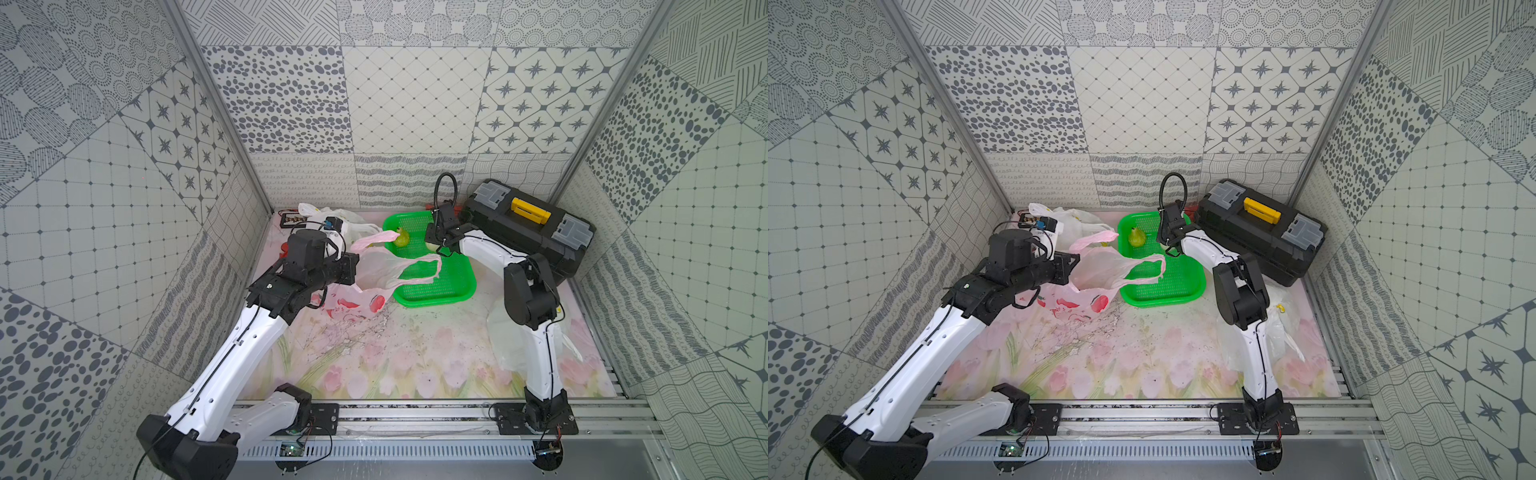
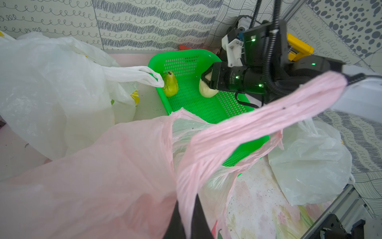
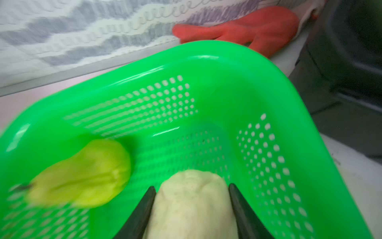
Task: Place the pears into plastic bags & tie knots
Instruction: Pick up the pear from the basket, then place the pear in the plastic bag.
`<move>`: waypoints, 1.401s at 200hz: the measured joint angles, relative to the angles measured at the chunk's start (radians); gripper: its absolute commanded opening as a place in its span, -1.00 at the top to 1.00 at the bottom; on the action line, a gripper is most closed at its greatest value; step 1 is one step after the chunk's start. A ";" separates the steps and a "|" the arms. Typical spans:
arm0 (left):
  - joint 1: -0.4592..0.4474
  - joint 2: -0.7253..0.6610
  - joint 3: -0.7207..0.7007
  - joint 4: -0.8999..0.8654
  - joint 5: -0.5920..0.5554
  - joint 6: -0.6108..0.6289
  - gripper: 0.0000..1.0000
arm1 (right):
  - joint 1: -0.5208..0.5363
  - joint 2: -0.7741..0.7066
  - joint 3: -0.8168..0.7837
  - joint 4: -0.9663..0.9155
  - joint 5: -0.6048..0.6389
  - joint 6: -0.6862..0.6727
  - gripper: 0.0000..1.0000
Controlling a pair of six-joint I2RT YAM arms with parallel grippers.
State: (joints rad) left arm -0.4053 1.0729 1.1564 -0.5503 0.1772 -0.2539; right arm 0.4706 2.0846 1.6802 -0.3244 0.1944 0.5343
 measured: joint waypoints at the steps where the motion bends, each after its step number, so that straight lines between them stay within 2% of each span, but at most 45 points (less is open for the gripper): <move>1: 0.000 0.000 0.000 0.000 0.000 0.000 1.00 | 0.001 -0.007 -0.007 0.004 -0.005 0.001 0.24; 39: 0.000 0.021 0.011 -0.003 -0.001 0.000 1.00 | 0.124 -0.429 -0.299 0.216 -0.139 0.037 0.24; 64: 0.000 0.032 0.019 0.000 -0.001 0.000 1.00 | 0.233 -0.566 -0.389 0.364 -0.199 0.085 0.22; 90: 0.000 0.034 0.021 0.009 0.000 -0.002 1.00 | 0.303 -0.539 -0.404 0.445 -0.248 0.140 0.22; 135: 0.000 0.031 0.027 0.010 0.000 -0.010 1.00 | 0.367 -0.341 -0.404 0.479 -0.293 0.240 0.20; 147: -0.001 0.029 0.027 0.010 0.000 -0.013 1.00 | 0.378 -0.288 -0.399 0.475 -0.294 0.245 0.09; 162: -0.001 0.027 0.026 0.011 0.000 -0.016 1.00 | 0.391 -0.238 -0.379 0.439 -0.289 0.238 -0.30; 176: -0.002 0.025 0.024 0.011 -0.001 -0.019 1.00 | 0.398 -0.215 -0.354 0.397 -0.281 0.212 -0.48; 206: -0.002 0.020 0.017 0.012 -0.009 -0.019 1.00 | 0.397 -0.224 -0.312 0.335 -0.274 0.145 -0.64; 230: -0.003 0.018 0.011 0.010 -0.024 -0.019 1.00 | 0.369 -0.272 -0.312 0.288 -0.301 0.116 -0.64; 280: 0.014 0.018 0.002 -0.001 -0.103 -0.034 1.00 | 0.175 -0.451 -0.318 0.255 -0.321 0.129 -0.54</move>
State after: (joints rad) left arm -0.3912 1.0912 1.1587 -0.5510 0.0746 -0.2874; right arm 0.6453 1.6337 1.3621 -0.0696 -0.1265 0.6636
